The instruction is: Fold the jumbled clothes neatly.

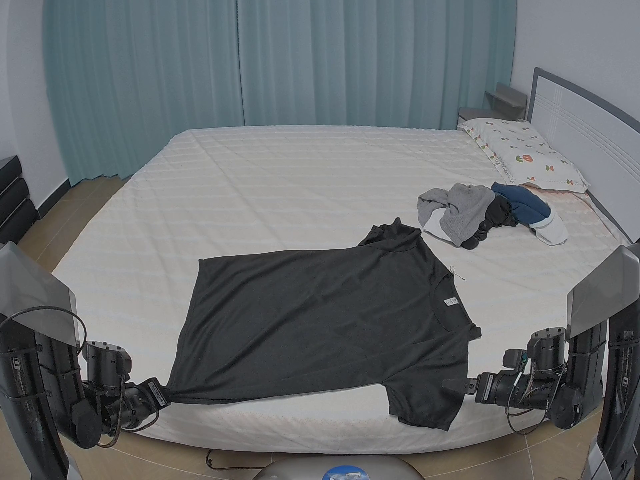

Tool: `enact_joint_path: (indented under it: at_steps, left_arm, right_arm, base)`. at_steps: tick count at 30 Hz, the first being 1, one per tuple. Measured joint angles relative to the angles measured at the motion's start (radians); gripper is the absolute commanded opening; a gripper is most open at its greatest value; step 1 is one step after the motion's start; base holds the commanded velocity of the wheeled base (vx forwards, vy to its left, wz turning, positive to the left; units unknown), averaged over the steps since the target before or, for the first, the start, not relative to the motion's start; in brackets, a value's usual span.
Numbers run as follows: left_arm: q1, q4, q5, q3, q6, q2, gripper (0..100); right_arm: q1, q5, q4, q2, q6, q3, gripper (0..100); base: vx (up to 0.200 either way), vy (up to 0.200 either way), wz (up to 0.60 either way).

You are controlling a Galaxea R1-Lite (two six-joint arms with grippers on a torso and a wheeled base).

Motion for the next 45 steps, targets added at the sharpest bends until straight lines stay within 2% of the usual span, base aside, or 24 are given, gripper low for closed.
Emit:
enact_joint_path:
  at_steps: [10,11,21,30,35,45]
  left_arm:
    - [0.0,0.0,0.0,0.0,0.0,0.0,0]
    - [0.0,0.0,0.0,0.0,0.0,0.0,0]
    - [0.0,0.0,0.0,0.0,0.0,0.001,0]
    - [0.0,0.0,0.002,0.0,0.006,-0.002,0]
    - [0.0,0.001,0.01,0.0,0.015,-0.006,0]
    - [0.0,0.032,0.031,0.0,0.051,-0.02,0]
  right_arm:
    - [0.016,-0.008,0.0,0.047,0.006,-0.057,100]
    - [0.016,-0.009,0.0,0.05,0.006,-0.061,0]
    - [0.0,-0.018,0.0,0.056,-0.001,-0.053,0]
    - [-0.094,-0.01,0.0,0.021,-0.07,0.053,0]
    - [-0.114,-0.012,0.005,-0.029,-0.084,0.096,0]
    - [-0.121,-0.02,0.269,-0.142,-0.132,0.106,0]
  base:
    - [0.0,0.0,0.0]
    - [0.0,0.0,0.0]
    - [0.0,0.0,0.0]
    - [0.0,0.0,0.0]
    - [0.0,0.0,0.0]
    - [0.0,0.0,0.0]
